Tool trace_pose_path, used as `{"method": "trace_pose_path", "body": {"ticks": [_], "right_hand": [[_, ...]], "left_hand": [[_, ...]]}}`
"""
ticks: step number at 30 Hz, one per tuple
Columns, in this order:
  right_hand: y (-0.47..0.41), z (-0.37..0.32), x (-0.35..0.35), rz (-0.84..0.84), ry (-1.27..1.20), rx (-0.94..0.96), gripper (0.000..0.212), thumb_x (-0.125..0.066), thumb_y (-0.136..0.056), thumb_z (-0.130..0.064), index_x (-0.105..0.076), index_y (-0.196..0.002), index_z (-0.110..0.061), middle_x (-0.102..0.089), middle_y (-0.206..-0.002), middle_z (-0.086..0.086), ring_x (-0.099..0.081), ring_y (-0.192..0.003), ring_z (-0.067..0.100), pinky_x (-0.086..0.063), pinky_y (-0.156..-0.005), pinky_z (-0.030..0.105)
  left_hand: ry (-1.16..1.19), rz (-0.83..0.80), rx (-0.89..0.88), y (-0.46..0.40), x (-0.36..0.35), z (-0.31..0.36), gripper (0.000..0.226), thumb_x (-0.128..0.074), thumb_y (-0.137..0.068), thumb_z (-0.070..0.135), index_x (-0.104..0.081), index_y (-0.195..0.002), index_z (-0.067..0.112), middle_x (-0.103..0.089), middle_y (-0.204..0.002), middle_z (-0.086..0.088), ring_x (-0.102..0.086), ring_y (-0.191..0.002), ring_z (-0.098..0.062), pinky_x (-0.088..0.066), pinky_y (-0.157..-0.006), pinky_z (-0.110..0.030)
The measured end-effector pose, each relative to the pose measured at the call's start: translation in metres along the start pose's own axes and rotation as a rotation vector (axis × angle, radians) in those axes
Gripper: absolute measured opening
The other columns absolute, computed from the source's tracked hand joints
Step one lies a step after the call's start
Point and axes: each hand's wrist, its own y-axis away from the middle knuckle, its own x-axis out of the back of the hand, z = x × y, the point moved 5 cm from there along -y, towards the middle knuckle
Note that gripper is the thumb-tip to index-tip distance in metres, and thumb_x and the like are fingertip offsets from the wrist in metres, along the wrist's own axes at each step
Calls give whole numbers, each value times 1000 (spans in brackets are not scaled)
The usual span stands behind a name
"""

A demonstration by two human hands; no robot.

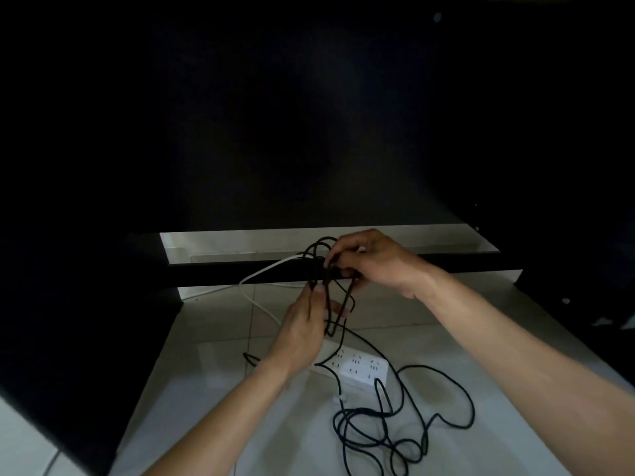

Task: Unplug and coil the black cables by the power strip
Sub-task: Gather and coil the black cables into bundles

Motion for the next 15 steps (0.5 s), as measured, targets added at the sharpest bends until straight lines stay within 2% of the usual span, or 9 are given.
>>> {"method": "trace_pose_path", "body": {"ticks": [3, 5, 7, 9, 12, 15], "right_hand": [[-3, 6, 5, 207, -84, 5, 10, -71, -89, -18, -71, -98, -23, -62, -110, 4, -70, -89, 20, -60, -63, 29], [-5, 17, 1, 216, -176, -72, 26, -73, -87, -22, -63, -111, -23, -65, -112, 6, -70, -90, 20, -57, -60, 27], [-5, 23, -7, 162, -321, -135, 29, -69, -90, -23, -60, -117, -22, -74, -104, 10, -71, -84, 17, -55, -62, 30], [-5, 25, -10, 147, -375, -148, 22, -64, -93, -23, -64, -115, -18, -75, -93, 9, -70, -77, 17, -53, -64, 31], [-9, 22, -10, 175, -408, -133, 11, -61, -93, -18, -68, -99, -14, -67, -75, 7, -63, -72, 20, -48, -70, 35], [-10, 18, -12, 205, -572, -163, 10, -57, -94, -11, -66, -92, -11, -53, -57, 0, -50, -57, 16, -45, -61, 32]], "left_hand": [[8, -74, 23, 5, -5, -8, 56, -22, -94, 67, -51, -126, 32, -67, -113, 16, -58, -104, 0, -44, -98, -32], [-42, -107, 15, 7, -7, -8, 61, -35, -88, 73, -40, -136, 35, -58, -126, 16, -52, -118, -2, -41, -101, -30], [-122, -118, -5, 8, -7, -4, 47, -48, -89, 63, -39, -130, 40, -56, -116, 20, -51, -113, 2, -41, -91, -23], [-125, -126, -6, 9, -9, -2, 39, -55, -89, 57, -41, -122, 42, -59, -110, 22, -51, -108, 7, -39, -86, -18], [-97, -131, 16, 8, -15, -3, 37, -58, -87, 56, -43, -118, 40, -60, -110, 18, -52, -108, 4, -40, -85, -19], [-75, -129, 46, 5, -17, -6, 41, -59, -87, 56, -41, -117, 36, -58, -115, 16, -53, -112, -3, -41, -83, -19]]}}
